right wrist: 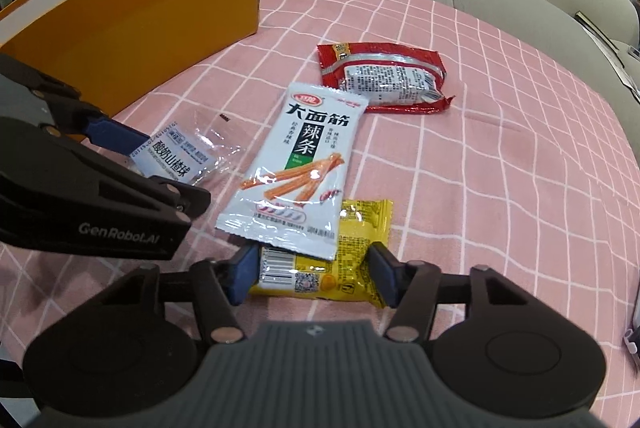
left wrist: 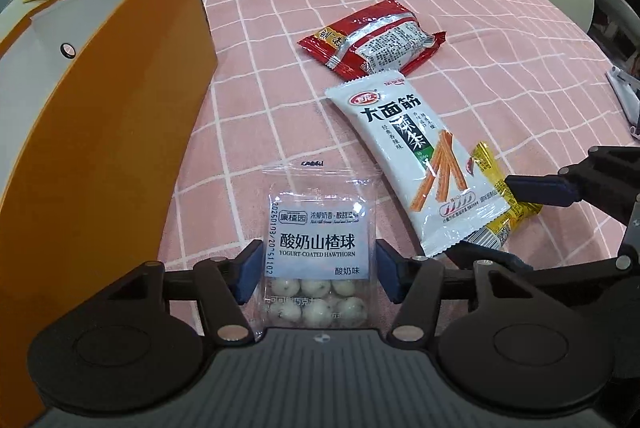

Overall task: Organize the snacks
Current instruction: 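Grasp the clear hawthorn-ball packet with left tool while right tool grasps the yellow bag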

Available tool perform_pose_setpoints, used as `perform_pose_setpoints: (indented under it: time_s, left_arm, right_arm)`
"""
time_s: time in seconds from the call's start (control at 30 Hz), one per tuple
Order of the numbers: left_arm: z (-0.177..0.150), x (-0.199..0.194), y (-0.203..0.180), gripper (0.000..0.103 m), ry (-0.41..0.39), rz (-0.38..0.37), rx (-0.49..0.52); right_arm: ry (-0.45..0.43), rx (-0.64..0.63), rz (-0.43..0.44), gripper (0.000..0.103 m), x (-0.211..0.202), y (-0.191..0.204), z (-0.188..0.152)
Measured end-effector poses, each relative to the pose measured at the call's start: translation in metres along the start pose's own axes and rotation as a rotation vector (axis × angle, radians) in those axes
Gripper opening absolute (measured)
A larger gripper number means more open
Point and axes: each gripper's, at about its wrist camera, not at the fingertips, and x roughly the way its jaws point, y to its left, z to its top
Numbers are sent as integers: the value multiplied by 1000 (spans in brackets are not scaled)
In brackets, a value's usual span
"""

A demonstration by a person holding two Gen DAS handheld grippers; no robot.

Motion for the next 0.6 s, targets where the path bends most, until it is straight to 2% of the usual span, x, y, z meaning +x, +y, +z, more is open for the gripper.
perform_pose_setpoints:
  time_s: [0.17, 0.33, 0.6]
  left_arm:
    - [-5, -5, 2, 64, -2, -3, -33]
    - [-10, -16, 7, 64, -17, 0, -70]
    - [-5, -48, 12, 64, -81, -4, -100]
  right_arm:
    - [0, -29, 4, 53, -4, 3, -3]
    - [-16, -124, -84, 53, -12, 8, -8]
    - [-72, -87, -81, 53, -38, 0, -3]
